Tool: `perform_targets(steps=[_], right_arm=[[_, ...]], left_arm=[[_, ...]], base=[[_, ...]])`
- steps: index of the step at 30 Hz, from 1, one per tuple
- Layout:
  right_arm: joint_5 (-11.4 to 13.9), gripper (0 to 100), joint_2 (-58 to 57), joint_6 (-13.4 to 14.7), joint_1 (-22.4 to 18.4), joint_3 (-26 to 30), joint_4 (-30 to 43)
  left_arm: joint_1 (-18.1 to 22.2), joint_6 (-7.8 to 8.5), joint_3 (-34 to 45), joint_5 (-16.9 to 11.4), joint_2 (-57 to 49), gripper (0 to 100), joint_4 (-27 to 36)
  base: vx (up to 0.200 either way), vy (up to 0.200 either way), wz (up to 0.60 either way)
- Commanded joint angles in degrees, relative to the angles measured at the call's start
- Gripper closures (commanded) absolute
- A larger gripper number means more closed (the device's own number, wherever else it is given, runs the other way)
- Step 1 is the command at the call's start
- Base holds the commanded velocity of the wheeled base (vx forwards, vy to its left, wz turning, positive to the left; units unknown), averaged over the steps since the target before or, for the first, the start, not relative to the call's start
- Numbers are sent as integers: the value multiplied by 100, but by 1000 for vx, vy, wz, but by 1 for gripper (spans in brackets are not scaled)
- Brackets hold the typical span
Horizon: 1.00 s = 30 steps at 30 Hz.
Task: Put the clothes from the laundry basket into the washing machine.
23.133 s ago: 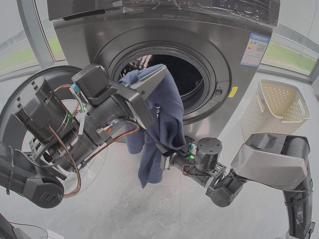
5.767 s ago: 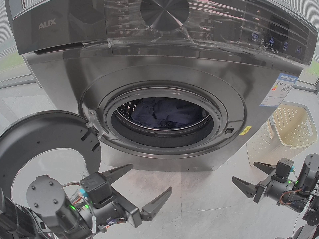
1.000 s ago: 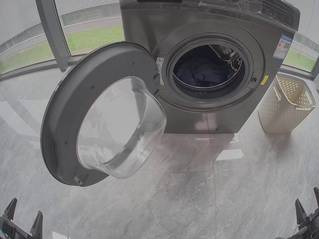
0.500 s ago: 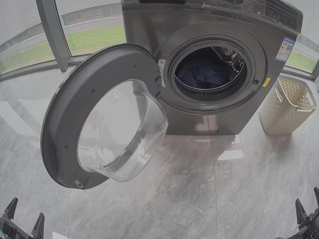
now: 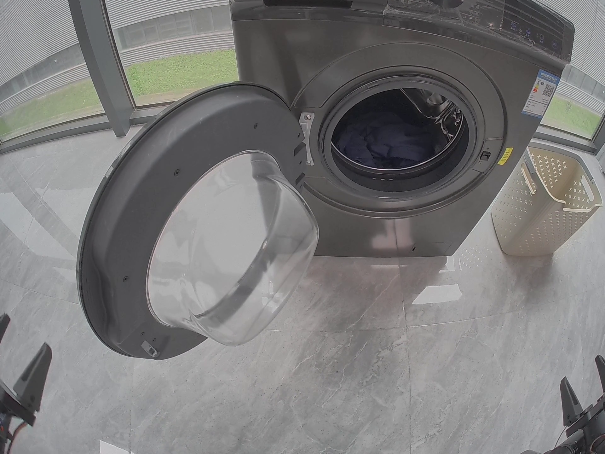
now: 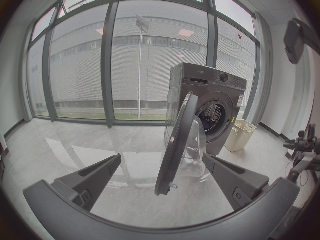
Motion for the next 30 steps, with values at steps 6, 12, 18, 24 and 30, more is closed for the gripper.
perform_targets(steps=[6,12,18,24,30], right_arm=[[5,0,-61,-2,7,101,-2],[-4,0,-61,-2,7,101,-2],[-4,0,-61,-2,-1,101,-2],[-4,0,-61,-2,-1,101,-2],[-4,0,-61,-2,-1,101,-2]], left_arm=[[-118,-351,-1241,-1190,2767,0,-427],[-268,-386,-1355,-1779,3206,0,-752],[-1428,-703,-1320,-1761,3118,0,-823],[-2439,-1212,-1302,-1717,3057,0,-831],[-2720,-1397,-1320,-1647,3101,0,-796]], base=[[0,0,0],[0,0,0],[0,0,0],[0,0,0],[0,0,0]])
